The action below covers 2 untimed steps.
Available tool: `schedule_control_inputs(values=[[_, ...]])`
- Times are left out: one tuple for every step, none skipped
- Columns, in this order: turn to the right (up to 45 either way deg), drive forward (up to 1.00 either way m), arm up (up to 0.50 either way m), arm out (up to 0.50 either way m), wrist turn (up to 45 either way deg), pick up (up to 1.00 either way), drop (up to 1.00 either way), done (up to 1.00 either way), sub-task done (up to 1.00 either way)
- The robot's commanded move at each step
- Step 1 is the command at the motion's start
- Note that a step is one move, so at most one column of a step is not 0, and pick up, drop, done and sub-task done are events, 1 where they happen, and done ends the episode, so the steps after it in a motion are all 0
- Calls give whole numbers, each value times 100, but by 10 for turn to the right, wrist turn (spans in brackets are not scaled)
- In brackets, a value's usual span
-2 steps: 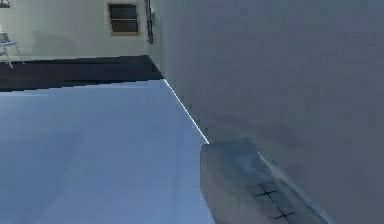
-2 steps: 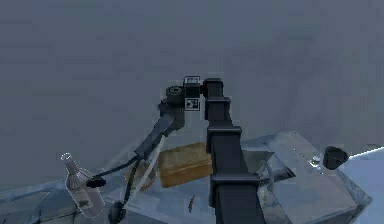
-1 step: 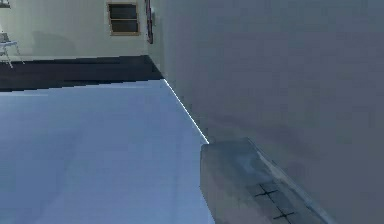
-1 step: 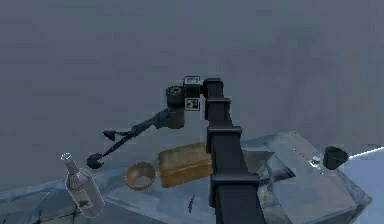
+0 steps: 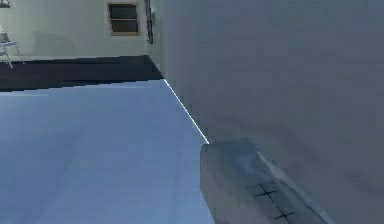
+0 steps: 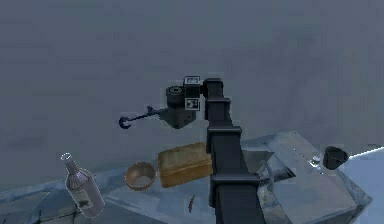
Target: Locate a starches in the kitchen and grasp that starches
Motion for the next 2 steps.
schedule_control_inputs(values=[[0,0,0,0,120,0,0,0,0],[0,0,-30,0,0,0,0,0,0]])
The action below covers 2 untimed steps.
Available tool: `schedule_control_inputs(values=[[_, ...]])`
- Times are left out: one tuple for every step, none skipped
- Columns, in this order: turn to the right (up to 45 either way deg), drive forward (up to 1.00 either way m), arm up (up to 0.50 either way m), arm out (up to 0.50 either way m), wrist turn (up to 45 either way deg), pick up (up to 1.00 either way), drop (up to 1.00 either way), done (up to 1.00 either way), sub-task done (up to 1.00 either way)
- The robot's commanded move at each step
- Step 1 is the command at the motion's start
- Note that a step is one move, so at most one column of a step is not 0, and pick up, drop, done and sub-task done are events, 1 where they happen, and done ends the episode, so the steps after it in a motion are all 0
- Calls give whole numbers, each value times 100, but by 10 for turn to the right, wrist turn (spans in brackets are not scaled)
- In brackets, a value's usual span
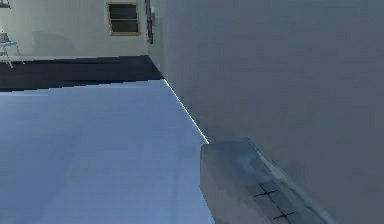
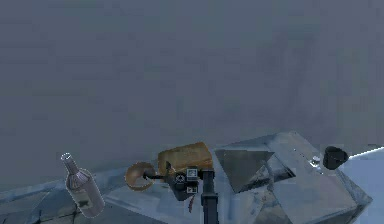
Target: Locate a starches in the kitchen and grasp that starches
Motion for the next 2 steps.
schedule_control_inputs(values=[[0,0,0,0,0,100,0,0,0],[0,0,10,0,0,0,0,0,0]])
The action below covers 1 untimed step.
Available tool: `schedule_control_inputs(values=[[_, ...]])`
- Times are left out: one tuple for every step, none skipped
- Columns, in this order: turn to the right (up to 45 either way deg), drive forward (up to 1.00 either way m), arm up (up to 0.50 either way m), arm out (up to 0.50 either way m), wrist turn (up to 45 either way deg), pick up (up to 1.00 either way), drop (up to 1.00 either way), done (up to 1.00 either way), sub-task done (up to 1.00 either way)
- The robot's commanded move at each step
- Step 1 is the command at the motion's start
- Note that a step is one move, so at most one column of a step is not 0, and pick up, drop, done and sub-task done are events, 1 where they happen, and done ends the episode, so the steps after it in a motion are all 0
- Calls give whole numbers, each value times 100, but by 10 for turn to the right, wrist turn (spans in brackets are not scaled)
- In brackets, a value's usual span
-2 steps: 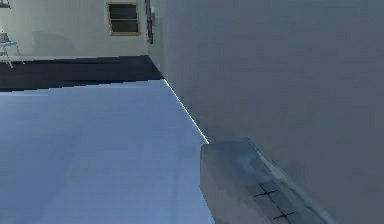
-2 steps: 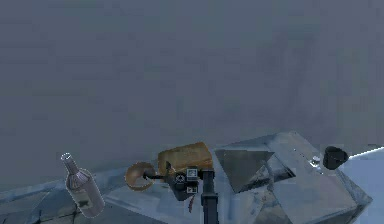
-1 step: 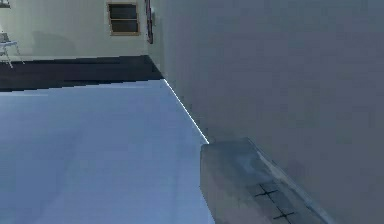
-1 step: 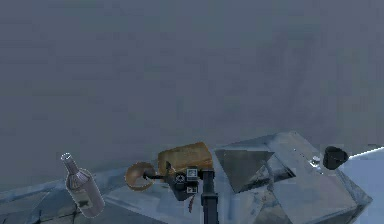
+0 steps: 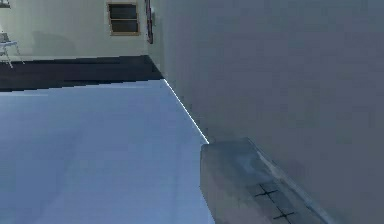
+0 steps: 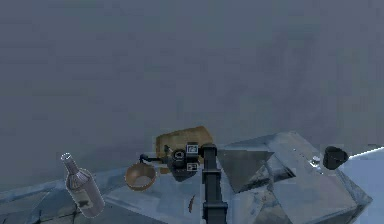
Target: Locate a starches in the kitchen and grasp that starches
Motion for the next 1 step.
schedule_control_inputs(values=[[0,0,0,0,0,0,0,100,0]])
